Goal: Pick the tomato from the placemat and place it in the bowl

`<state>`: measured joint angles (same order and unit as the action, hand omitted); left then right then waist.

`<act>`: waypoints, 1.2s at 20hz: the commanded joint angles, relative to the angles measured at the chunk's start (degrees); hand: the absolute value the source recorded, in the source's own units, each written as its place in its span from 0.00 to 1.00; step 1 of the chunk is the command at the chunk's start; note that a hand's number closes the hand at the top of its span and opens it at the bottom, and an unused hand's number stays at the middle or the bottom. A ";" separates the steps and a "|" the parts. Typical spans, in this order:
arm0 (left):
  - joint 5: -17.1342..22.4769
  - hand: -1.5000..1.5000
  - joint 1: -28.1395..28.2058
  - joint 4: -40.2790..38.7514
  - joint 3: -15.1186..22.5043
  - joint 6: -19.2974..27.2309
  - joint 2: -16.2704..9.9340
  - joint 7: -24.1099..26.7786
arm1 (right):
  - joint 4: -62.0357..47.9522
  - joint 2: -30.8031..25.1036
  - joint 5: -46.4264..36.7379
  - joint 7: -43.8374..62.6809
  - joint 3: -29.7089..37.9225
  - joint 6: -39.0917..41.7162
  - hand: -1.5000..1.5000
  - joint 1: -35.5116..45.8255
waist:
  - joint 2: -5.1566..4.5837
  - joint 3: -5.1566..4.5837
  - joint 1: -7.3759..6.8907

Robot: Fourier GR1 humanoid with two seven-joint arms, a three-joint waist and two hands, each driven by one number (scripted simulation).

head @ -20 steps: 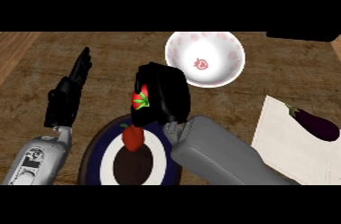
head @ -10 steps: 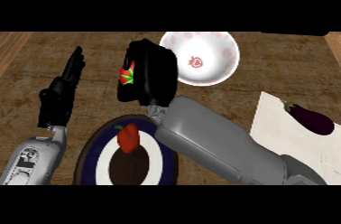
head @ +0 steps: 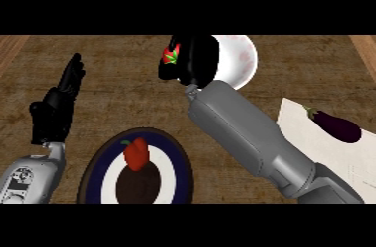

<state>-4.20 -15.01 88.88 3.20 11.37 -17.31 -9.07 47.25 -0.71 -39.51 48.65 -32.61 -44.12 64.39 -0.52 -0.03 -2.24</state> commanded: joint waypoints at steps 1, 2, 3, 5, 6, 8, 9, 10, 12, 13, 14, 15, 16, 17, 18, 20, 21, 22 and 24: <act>-0.23 0.50 4.50 2.29 0.09 -0.23 0.16 1.09 | -8.40 -1.38 -1.46 -5.74 2.55 -3.55 1.00 -0.65 | 0.10 0.02 0.37; 0.29 0.50 2.43 2.45 -1.05 -0.90 -0.79 -0.34 | -10.54 -0.82 -2.53 -5.22 2.80 -2.76 1.00 0.40 | 0.16 0.02 0.66; -0.73 0.50 -0.21 1.62 -0.86 -0.36 -0.83 -1.46 | -13.02 -1.27 -4.14 -3.44 2.71 -1.37 1.00 2.71 | 0.11 0.01 0.80; -0.62 0.50 -3.19 0.17 -1.41 0.52 0.14 -2.55 | -17.12 -4.13 -2.51 -7.74 4.74 -0.78 1.00 3.92 | -0.34 0.03 0.53; -2.10 0.50 0.59 1.52 0.93 1.04 1.32 -1.15 | -19.77 -4.61 -2.94 -9.83 4.38 -2.35 1.00 1.88 | -0.46 0.03 -0.11; -0.12 0.50 0.57 1.74 -0.89 -1.21 -0.20 -1.58 | -24.34 -3.30 -3.98 -10.30 6.01 -4.21 1.00 4.57 | -0.28 0.02 -0.15; -0.64 0.50 -0.45 1.68 -0.49 -0.88 0.26 -1.68 | -25.44 -4.57 -2.74 -13.04 7.51 -5.68 1.00 3.82 | -0.43 0.04 -0.19; -3.84 0.50 0.52 4.34 3.26 2.50 3.52 -3.16 | -27.80 -4.14 -2.64 -13.44 8.06 -7.34 1.00 3.94 | -0.77 0.09 -1.25; -1.45 0.50 -2.23 2.09 0.47 -0.83 0.68 -3.91 | -29.58 -5.34 0.32 -16.96 11.16 -6.39 1.00 4.48 | -0.98 0.09 -1.21; 0.20 0.50 -2.82 2.89 -0.88 -2.00 -0.33 -3.05 | -27.49 -6.23 3.24 -20.87 12.90 -8.39 1.00 0.19 | -1.46 0.16 -1.75; -1.10 0.50 -1.42 1.25 0.25 -0.04 1.92 -1.40 | -27.80 -7.22 5.41 -21.55 15.16 -5.70 1.00 2.37 | -1.38 0.13 -1.53; -1.40 0.50 -2.96 0.80 0.12 -0.39 1.42 -1.21 | -28.19 -5.74 6.92 -22.69 16.18 -4.90 1.00 1.46 | -1.50 0.15 -1.58; -1.93 0.50 -1.56 1.25 1.26 -0.35 1.89 -1.22 | -28.33 -6.42 8.75 -23.80 17.63 -2.97 0.00 1.25 | -1.81 0.19 -2.30; -1.95 0.50 -0.02 3.06 1.27 -0.43 1.59 -0.85 | -27.35 -6.87 10.88 -26.46 19.27 -0.49 0.00 1.74 | -1.38 0.19 -2.35; -1.37 0.50 0.19 0.64 0.72 -0.95 1.65 1.72 | -27.17 -6.20 12.00 -28.82 20.06 -0.39 0.00 0.63 | -1.88 0.18 -2.51; -0.94 0.50 -1.85 1.27 -0.32 -1.25 0.88 -0.37 | -25.53 -5.25 14.76 -34.75 22.55 -1.73 0.00 -1.22 | -1.56 0.23 -1.98; -1.88 0.50 0.30 3.06 1.62 -0.34 2.38 -0.61 | -26.09 -6.47 15.53 -36.43 23.33 0.27 0.00 -0.30 | -1.78 0.27 -3.13; -2.42 0.50 -3.11 0.41 0.78 0.34 2.43 -0.08 | -26.14 -4.90 16.25 -37.69 24.21 -1.40 0.00 -0.43 | -2.23 0.27 -2.66; -1.04 0.50 0.79 2.67 1.12 -1.27 2.13 0.87 | -24.84 -5.23 19.07 -43.86 26.65 -0.48 0.00 -2.42 | -1.66 0.25 -2.90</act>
<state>-5.78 -16.09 90.80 4.07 10.76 -15.43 -9.53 21.42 -6.33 -24.91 13.02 -10.01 -45.45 63.69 -2.23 0.21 -4.71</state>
